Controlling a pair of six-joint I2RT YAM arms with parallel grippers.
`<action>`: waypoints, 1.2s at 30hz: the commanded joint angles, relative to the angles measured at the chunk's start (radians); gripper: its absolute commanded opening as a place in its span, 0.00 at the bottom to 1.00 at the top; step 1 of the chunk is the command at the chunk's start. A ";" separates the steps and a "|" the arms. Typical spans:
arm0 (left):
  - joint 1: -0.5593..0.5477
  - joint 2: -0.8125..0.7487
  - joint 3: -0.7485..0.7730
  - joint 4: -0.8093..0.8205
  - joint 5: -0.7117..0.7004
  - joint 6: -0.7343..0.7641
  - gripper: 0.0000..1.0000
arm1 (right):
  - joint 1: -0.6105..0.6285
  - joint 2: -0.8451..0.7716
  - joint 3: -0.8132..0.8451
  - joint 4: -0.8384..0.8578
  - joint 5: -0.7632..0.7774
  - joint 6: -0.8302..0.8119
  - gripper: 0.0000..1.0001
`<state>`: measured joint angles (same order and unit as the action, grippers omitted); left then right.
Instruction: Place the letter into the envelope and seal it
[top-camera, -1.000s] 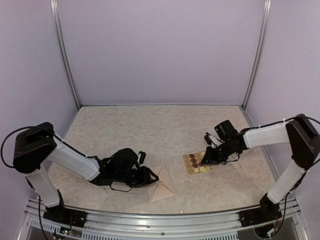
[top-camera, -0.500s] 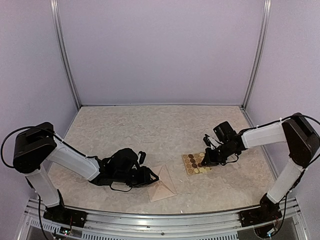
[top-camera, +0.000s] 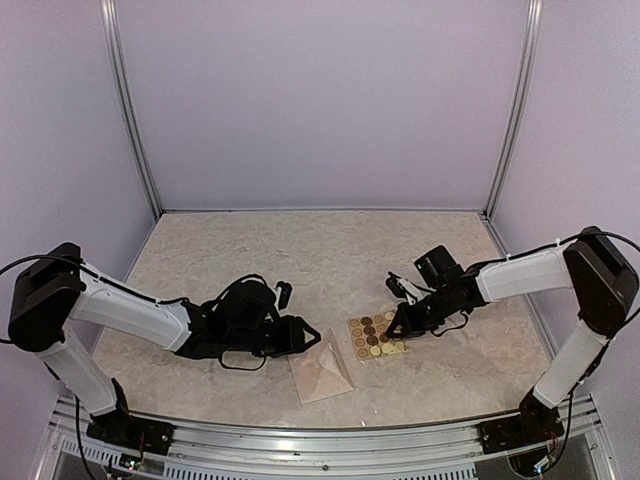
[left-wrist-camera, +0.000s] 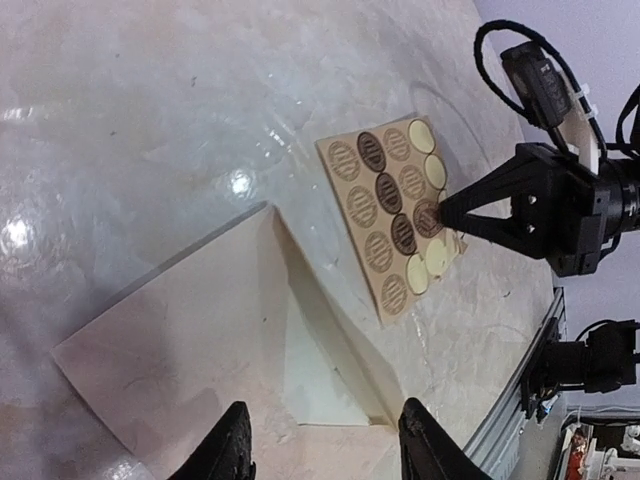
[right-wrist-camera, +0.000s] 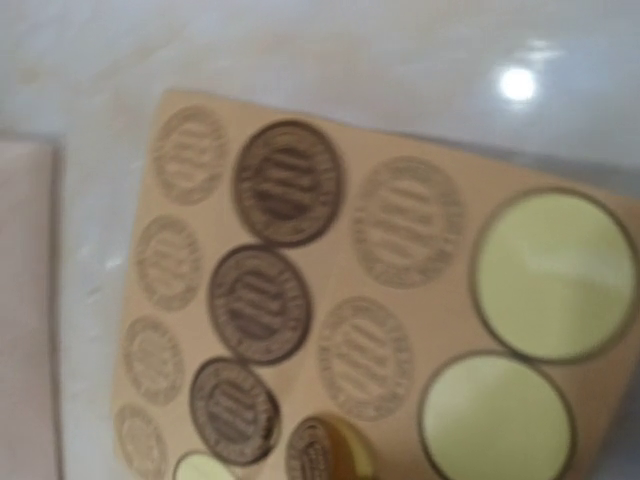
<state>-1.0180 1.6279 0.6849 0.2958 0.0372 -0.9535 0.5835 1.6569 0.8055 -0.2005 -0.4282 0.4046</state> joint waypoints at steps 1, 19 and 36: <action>-0.004 0.011 0.117 -0.031 -0.020 0.088 0.46 | 0.079 0.012 0.049 0.019 -0.023 -0.058 0.00; -0.005 0.273 0.271 0.128 0.076 0.085 0.36 | 0.169 -0.003 0.087 0.018 0.044 -0.017 0.00; 0.000 0.119 0.260 -0.017 0.056 0.154 0.40 | 0.189 -0.210 -0.048 0.112 0.026 0.183 0.00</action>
<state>-1.0180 1.7161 0.9035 0.3183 0.0525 -0.8291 0.7528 1.4895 0.7864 -0.1474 -0.3866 0.5243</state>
